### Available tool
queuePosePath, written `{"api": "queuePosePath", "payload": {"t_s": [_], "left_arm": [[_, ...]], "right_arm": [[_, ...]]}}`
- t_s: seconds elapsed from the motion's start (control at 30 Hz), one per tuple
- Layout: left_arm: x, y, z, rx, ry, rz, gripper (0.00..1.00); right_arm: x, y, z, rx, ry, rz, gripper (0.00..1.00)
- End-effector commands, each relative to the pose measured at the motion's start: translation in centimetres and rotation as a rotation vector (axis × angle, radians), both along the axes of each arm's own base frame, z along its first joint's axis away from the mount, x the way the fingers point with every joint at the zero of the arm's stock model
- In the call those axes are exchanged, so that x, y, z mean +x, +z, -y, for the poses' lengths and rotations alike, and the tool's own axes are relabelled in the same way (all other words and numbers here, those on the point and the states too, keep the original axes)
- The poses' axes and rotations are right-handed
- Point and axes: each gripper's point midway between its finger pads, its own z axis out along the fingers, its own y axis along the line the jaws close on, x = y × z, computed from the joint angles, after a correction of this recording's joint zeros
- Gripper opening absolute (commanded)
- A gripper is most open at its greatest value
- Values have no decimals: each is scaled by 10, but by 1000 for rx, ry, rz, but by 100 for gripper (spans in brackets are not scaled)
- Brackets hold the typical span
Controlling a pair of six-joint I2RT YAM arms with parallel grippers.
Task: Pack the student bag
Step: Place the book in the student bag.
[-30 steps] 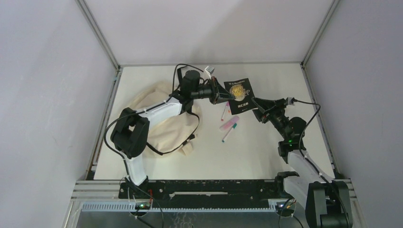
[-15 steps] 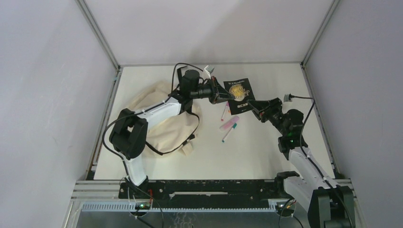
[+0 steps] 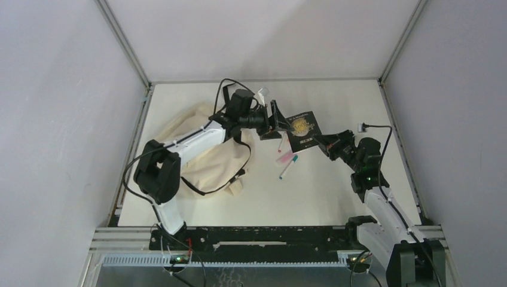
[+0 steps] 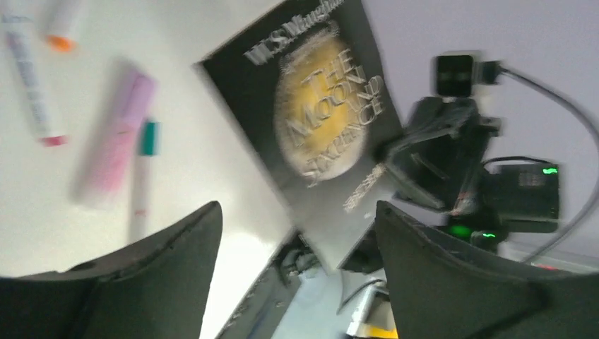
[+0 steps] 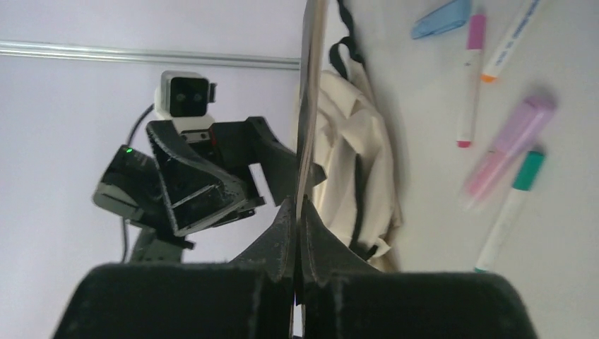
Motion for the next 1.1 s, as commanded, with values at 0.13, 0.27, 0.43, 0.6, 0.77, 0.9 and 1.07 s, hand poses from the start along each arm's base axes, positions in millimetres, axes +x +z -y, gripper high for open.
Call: {"api": "queuePosePath", "payload": {"t_s": [0.13, 0.27, 0.43, 0.6, 0.77, 0.9, 1.07], "left_arm": [[-9, -2, -122, 611, 106, 319, 90], [-31, -32, -201, 934, 176, 352, 89], [-62, -54, -253, 1172, 146, 316, 89], [-76, -60, -242, 1129, 61, 327, 89], [-92, -71, -216, 1238, -61, 434, 99], [-97, -93, -206, 1279, -91, 411, 100], [-93, -114, -216, 1370, -49, 388, 87]], "right_arm": [[-17, 0, 25, -172, 47, 2, 0], [-27, -1, 29, -184, 89, 9, 0], [-22, 7, 28, -203, 125, 39, 0], [-14, 12, 25, -175, 146, 62, 0], [-15, 11, 24, -177, 148, 55, 0], [-19, 12, 23, -180, 147, 53, 0], [-20, 14, 24, -187, 141, 62, 0]]}}
